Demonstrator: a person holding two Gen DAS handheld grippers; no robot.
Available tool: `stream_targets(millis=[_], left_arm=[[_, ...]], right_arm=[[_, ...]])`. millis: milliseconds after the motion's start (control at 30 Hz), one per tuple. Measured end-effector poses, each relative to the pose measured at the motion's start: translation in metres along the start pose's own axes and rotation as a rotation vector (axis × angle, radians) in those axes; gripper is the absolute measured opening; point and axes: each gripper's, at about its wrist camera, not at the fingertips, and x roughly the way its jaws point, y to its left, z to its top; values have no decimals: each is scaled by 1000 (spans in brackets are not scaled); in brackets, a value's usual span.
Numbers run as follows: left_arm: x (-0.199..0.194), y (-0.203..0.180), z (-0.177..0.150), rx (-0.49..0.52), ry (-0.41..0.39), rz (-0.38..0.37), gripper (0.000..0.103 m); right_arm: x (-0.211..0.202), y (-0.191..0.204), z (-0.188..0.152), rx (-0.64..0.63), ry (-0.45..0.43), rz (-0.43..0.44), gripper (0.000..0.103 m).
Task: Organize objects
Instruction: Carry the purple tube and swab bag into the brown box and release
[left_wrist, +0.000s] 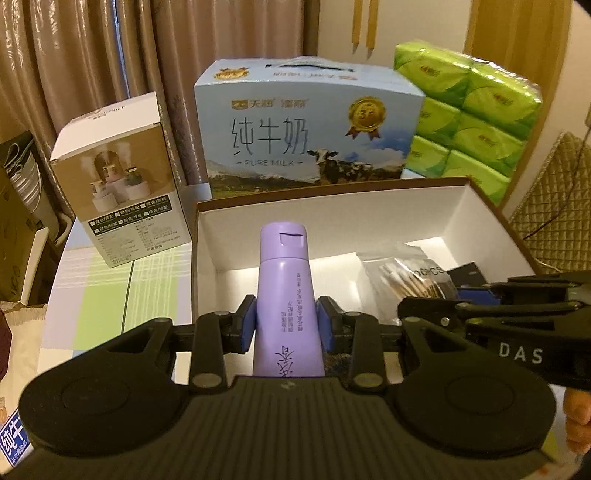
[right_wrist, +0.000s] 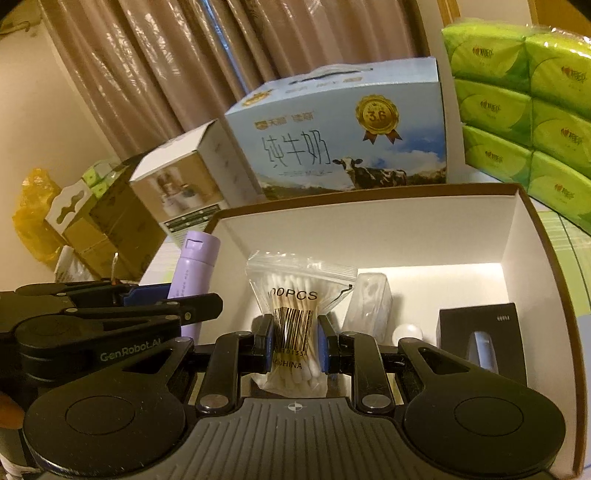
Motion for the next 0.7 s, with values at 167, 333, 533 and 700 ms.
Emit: stream_targets(millis=[167,333,533,700], left_arm=[[23,4,10,2,13,5,30],[44,6,18,21,11,14,29],[55,13,23,38,8,36,30],[56,18,23,25,26,35,36]], right_arm=[[21,-8,7,20,12,-9,20],[35,-15,13,37,14,-14,20],[47,-22,18,57,21,-15,20],[53,-21,20,54,14,-9,20]])
